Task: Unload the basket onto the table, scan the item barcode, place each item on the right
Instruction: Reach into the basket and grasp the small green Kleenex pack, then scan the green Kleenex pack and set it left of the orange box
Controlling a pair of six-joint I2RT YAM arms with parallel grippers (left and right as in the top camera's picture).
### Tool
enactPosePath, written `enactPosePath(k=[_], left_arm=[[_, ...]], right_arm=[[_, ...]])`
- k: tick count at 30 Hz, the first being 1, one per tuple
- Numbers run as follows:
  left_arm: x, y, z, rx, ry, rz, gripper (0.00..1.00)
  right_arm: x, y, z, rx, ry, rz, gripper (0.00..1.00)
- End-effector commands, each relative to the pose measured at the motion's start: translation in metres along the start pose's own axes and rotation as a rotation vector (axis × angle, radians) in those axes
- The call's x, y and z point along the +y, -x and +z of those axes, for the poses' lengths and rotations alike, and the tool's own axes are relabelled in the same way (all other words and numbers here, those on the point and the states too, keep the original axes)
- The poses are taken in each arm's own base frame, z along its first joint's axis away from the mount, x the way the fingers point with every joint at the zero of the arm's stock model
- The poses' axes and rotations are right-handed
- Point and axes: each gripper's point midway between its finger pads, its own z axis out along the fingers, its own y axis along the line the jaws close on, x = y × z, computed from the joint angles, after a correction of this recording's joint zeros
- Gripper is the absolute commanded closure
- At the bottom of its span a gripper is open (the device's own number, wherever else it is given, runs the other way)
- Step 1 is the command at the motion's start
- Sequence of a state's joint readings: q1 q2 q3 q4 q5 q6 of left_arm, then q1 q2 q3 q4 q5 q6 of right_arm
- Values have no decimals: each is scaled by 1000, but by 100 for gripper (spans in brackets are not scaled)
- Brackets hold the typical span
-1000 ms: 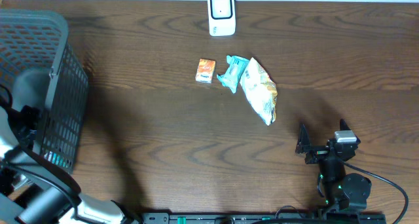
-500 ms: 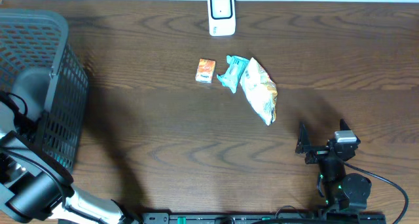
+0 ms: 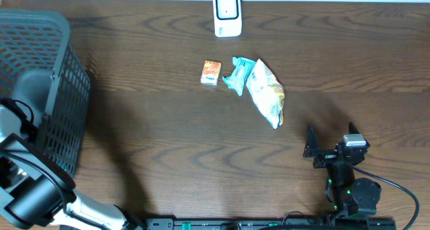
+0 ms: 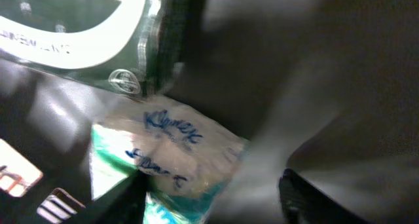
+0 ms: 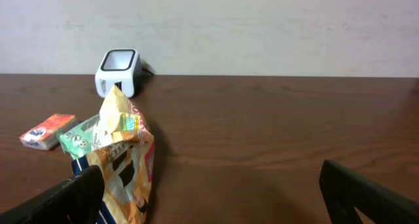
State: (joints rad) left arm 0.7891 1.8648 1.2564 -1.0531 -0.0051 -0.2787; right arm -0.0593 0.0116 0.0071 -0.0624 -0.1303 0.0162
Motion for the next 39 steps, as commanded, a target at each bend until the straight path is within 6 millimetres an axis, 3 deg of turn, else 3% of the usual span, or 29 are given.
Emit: enactPosePath(k=[1,4,5,6,11,14,17,20,24,27,29,34,36,39], left_arm=[[13,-12,21,34,67,18,48],[13,-11,21,30,66,18,70],[12,-11,21,31,65,17,89],[12,-10,20,30,64,15,93],[-11,-5,3,31,-67,10,93],[-38,2,-28,13,-227,13,93],[-60,17,-80,-73,-374,4,93],[-62,35,-133,-219,-432,-23,93],[-51,53,-211,-492,-456,-18,93],[-41,53,-268,-682,-492,-16,93],[-37,43,-313,-830,-553,-6,92],[-56,0,-375,-958,-766,93,93],[-105,-53,-416,-973,-1000,340,93],[-149,-97,-424,-922,-1102,526,93]], right_arm=[[1,0,0,-1,3,-7,1],[1,0,0,-1,3,-7,1],[1,0,0,-1,3,-7,1],[1,0,0,-1,3,-7,1],[1,0,0,-1,3,-7,1],[1,0,0,-1,3,-7,1],[1,0,0,-1,3,-7,1],[1,0,0,-1,3,-7,1],[1,0,0,-1,3,-7,1],[1,0,0,-1,3,-7,1],[1,0,0,-1,3,-7,1],[1,0,0,-1,3,-7,1],[1,0,0,-1,3,-7,1],[1,0,0,-1,3,-7,1]])
